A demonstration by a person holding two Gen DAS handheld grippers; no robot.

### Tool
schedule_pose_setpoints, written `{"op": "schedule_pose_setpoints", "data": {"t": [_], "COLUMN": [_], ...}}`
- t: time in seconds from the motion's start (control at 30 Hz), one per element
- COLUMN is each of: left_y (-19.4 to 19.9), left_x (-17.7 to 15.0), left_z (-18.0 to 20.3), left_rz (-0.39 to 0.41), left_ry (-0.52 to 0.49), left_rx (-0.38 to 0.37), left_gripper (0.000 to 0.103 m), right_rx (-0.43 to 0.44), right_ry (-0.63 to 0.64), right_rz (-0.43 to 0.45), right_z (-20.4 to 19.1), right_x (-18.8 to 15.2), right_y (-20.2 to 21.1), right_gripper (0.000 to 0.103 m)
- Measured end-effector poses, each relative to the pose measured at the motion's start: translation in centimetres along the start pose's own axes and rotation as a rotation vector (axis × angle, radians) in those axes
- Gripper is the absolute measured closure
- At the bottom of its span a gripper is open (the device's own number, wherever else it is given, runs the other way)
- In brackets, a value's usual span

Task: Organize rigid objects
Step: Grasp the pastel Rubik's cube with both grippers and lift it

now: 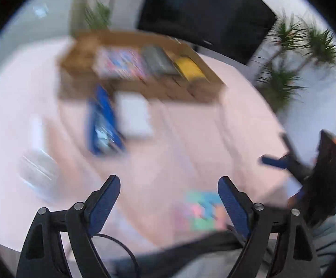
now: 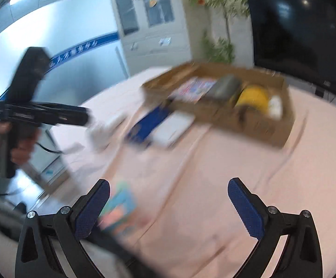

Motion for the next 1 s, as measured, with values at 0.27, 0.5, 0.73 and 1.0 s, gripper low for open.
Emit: {"op": "schedule_pose_setpoints", "data": {"t": [0.27, 0.5, 0.73, 1.0], "left_y": [-4.1, -5.9, -3.5, 1.3], "left_x": [-4.3, -5.1, -3.0, 8.0], "left_z": [0.3, 0.5, 1.3, 0.3], "left_rz": [-0.106, -0.115, -0.019, 0.171], "left_ry": [0.141, 0.152, 0.076, 0.004], "left_rx": [-0.129, -0.163, -0.112, -0.043], "left_gripper": [0.046, 0.055, 0.055, 0.055], "right_rx": [-0.018, -0.085, -0.093, -0.059], "right_ry": [-0.045, -0.025, -0.007, 0.136], "right_rz": [-0.098, -0.194, -0.141, 0.012], "right_z": [-5.0, -4.9, -4.8, -5.4], "right_x": [-5.1, -6.5, -3.5, 8.3], "right_y": [-4.1, -8.9, -8.7, -8.7], "right_gripper": [0.034, 0.056, 0.057, 0.057]}}
Point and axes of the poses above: each gripper's, at about its wrist camera, not at the fingertips, and y roughly against the way its jaws point, z to its right, x to its top, the point moved 7 cm from there along -y, roughly the way its jaws point, and after that the axes turned 8 degrees about z, right-handed, at the moved point
